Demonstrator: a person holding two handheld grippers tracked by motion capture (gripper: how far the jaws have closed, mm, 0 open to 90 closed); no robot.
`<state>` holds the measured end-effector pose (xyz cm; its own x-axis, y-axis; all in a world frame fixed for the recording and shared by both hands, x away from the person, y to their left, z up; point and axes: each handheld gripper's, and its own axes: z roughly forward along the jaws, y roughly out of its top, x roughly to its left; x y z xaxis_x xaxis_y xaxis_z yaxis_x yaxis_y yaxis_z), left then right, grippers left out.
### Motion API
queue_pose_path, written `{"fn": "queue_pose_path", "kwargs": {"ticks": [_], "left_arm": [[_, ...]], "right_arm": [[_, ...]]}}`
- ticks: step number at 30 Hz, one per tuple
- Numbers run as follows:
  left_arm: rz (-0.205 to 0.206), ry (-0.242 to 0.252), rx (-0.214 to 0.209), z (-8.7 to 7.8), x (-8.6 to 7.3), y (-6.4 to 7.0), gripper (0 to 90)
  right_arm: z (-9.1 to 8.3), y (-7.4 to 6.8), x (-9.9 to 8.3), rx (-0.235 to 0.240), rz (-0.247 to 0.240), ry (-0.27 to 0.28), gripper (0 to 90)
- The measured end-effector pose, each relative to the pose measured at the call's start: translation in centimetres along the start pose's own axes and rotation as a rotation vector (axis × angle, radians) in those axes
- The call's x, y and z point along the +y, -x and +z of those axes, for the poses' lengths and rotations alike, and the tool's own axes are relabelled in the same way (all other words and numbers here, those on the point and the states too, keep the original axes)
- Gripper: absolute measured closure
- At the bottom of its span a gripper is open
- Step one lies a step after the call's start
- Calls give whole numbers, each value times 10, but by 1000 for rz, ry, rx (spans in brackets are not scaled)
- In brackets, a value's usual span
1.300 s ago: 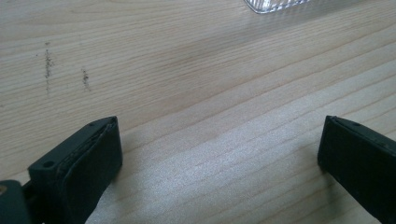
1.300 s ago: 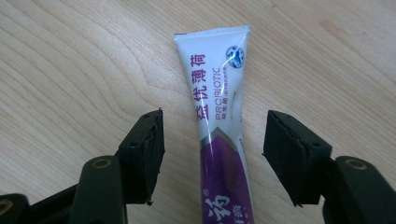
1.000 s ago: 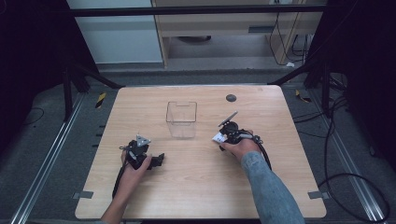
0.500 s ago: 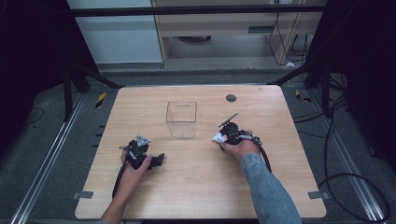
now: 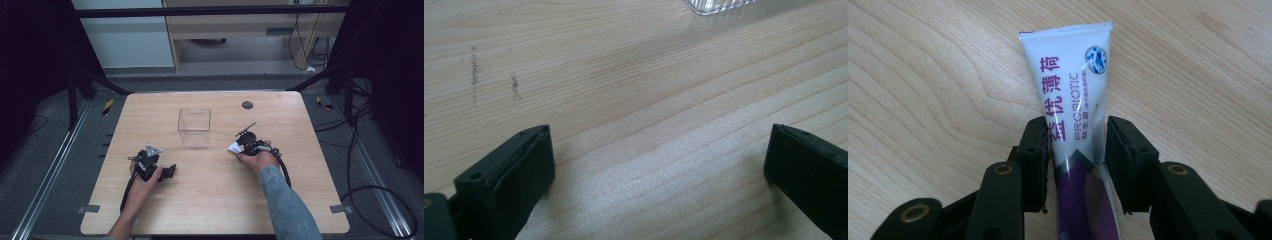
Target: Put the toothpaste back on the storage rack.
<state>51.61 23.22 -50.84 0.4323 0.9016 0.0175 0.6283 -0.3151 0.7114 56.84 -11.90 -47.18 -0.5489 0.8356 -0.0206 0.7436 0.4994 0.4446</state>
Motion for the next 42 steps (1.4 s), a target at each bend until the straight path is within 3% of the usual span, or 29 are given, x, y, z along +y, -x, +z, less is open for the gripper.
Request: {"fn": "queue_pose_path", "kwargs": {"ticks": [25, 36, 42], "left_arm": [[-1, 0, 1, 0, 0, 0, 0], [-1, 0, 1, 0, 0, 0, 0], [-2, 1, 1, 0, 0, 0, 0]], "right_arm": [[-4, 2, -3, -3, 12, 24, 768], [-38, 0, 2, 29, 75, 172, 780], [-71, -2, 9, 33, 82, 277, 781]]}}
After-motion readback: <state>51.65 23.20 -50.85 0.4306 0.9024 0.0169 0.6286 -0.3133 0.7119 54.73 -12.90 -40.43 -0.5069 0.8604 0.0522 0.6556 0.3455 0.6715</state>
